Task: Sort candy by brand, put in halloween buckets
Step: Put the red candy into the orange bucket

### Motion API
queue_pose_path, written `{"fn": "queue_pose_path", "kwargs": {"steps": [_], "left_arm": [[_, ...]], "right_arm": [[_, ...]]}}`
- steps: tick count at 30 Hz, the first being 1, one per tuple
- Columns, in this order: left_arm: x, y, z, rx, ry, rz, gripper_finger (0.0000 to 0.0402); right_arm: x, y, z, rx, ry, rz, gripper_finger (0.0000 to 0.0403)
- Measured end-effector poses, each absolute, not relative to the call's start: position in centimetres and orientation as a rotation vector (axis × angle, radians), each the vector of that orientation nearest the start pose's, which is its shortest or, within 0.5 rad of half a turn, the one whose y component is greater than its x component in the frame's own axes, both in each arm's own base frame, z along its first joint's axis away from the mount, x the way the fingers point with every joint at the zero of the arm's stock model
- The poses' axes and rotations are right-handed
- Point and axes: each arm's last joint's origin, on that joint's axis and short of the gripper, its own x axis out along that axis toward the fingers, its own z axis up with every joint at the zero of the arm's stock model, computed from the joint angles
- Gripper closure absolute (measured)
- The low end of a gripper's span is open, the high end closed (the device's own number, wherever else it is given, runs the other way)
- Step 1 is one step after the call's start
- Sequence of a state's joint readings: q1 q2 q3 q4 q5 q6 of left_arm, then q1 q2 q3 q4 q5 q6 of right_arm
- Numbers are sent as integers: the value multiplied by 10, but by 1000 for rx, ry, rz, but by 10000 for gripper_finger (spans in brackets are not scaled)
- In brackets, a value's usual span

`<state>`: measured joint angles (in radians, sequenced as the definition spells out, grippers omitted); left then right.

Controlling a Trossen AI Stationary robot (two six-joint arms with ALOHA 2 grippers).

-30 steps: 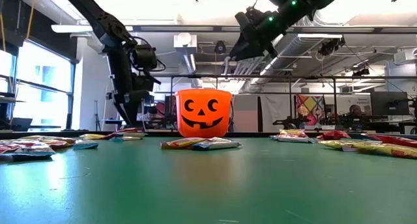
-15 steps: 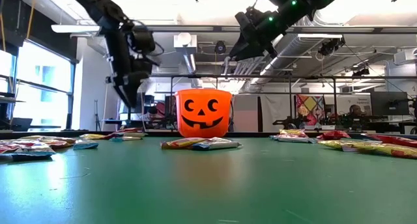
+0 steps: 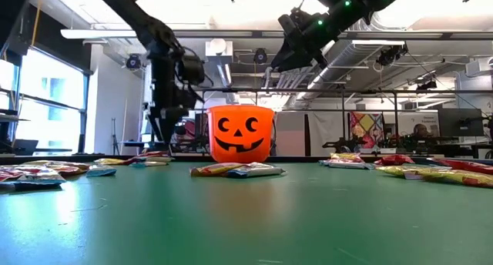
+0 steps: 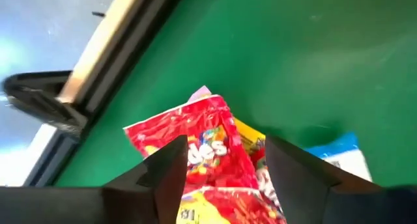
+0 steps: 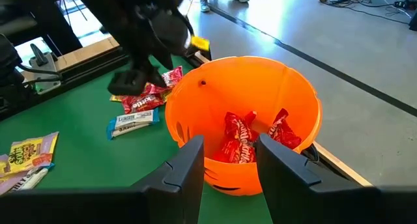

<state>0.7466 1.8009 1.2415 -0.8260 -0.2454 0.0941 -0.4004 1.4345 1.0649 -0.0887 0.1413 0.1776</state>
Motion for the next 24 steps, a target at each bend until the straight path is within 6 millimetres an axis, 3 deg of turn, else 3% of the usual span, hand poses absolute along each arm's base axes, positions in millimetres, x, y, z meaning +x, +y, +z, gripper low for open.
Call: {"fn": "queue_pose_path", "kwargs": {"steps": [7, 14, 18, 24], "left_arm": [[249, 243, 164, -278, 1457, 816, 181], [245, 249, 161, -317, 1439, 848, 188], [240, 252, 160, -332, 1454, 823, 225], [238, 254, 160, -329, 1462, 775, 326]], "right_arm": [[294, -129, 290, 230, 412, -572, 277], [294, -129, 290, 230, 412, -573, 277], [294, -129, 290, 230, 412, -573, 277], [294, -129, 290, 230, 413, -574, 277]]}}
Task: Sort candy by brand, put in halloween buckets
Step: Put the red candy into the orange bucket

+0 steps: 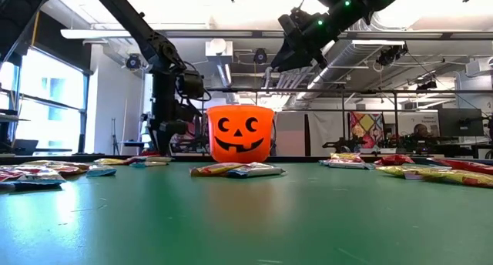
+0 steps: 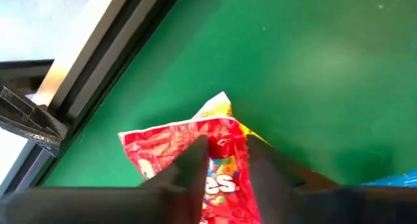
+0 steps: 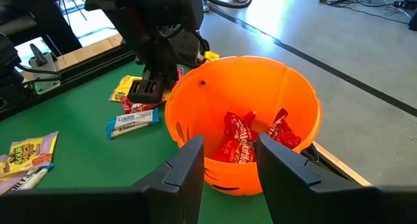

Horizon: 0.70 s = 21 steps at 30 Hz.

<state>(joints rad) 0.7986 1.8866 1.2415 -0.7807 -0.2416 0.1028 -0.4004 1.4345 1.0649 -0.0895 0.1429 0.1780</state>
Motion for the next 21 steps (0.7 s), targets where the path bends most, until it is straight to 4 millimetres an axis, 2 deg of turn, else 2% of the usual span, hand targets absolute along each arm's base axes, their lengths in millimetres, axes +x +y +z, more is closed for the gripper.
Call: {"fn": "queue_pose_path", "kwargs": {"steps": [3, 5, 11, 21], "left_arm": [[237, 253, 161, -318, 1471, 746, 379], [237, 252, 164, -317, 1468, 740, 395], [233, 248, 186, -298, 1399, 756, 397], [218, 230, 253, -273, 1157, 771, 401]], "right_arm": [[294, -129, 290, 230, 412, -574, 277], [294, -129, 290, 230, 412, -576, 277], [294, -129, 290, 230, 413, -576, 277], [294, -129, 290, 230, 413, -576, 277]]}}
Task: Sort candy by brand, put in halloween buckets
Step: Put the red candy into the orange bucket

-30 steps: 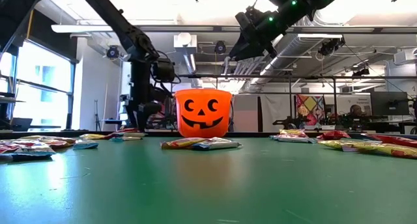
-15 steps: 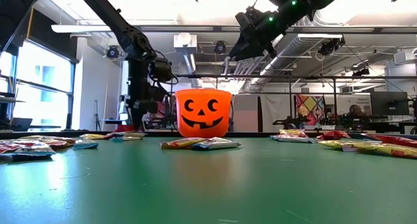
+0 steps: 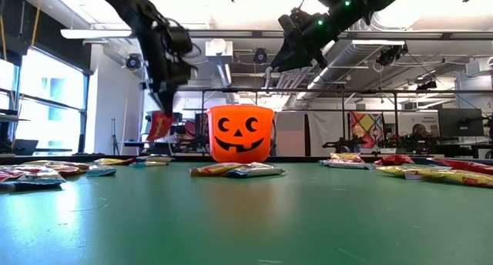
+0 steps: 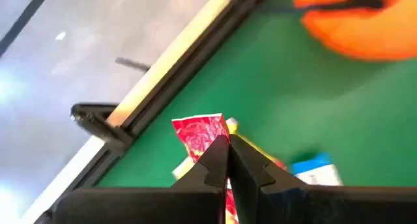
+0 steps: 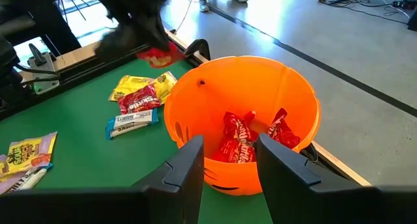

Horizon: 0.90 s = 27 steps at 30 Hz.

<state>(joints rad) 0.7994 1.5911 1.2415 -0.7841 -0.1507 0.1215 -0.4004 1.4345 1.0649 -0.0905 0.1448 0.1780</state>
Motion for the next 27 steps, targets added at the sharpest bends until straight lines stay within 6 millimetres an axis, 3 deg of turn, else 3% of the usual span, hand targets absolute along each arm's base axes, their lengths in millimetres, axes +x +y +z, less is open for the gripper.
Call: {"fn": "queue_pose_path", "kwargs": {"steps": [5, 10, 21, 27], "left_arm": [[213, 219, 285, -316, 945, 729, 401], [219, 211, 302, -335, 800, 705, 401], [259, 196, 350, -294, 573, 583, 401], [283, 200, 348, -349, 497, 468, 401]], "right_arm": [[294, -129, 290, 227, 414, -575, 277], [294, -129, 290, 225, 412, -583, 277], [294, -129, 290, 227, 408, -586, 277], [294, -129, 290, 226, 408, -587, 277]]}}
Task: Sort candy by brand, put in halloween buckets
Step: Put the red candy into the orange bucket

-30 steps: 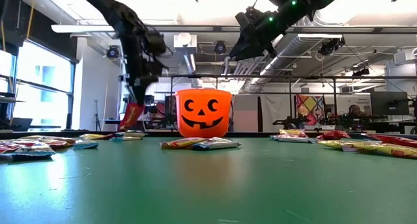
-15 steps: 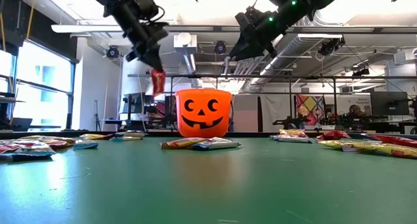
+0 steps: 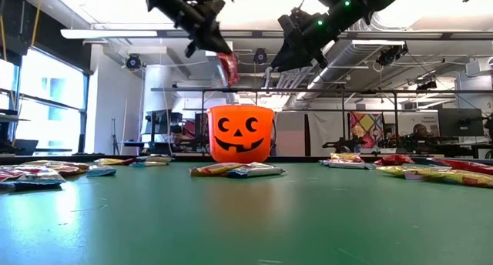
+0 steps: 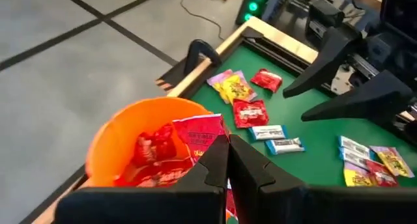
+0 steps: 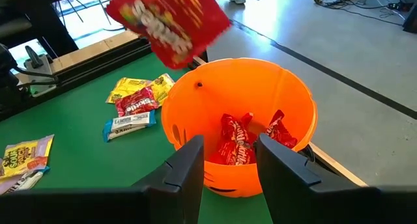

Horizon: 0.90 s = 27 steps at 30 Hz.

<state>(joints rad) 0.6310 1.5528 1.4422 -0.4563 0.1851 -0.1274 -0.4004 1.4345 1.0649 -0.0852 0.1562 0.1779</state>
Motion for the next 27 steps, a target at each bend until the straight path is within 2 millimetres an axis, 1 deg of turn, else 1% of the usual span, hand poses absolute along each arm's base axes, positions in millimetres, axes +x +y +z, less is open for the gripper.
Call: {"fn": "queue_pose_path", "kwargs": {"steps": [2, 9, 15, 20, 27], "left_arm": [[290, 204, 341, -358, 506, 453, 401], [312, 218, 299, -394, 617, 444, 401], [332, 226, 267, -409, 661, 431, 401], [339, 228, 250, -424, 705, 425, 401], [343, 230, 238, -425, 734, 423, 401]], "right_arm": [[294, -129, 290, 226, 407, -588, 277], [294, -129, 290, 224, 407, -595, 277], [294, -129, 290, 224, 407, -595, 277], [294, -129, 290, 224, 407, -595, 277], [294, -129, 290, 221, 408, -595, 277]]}}
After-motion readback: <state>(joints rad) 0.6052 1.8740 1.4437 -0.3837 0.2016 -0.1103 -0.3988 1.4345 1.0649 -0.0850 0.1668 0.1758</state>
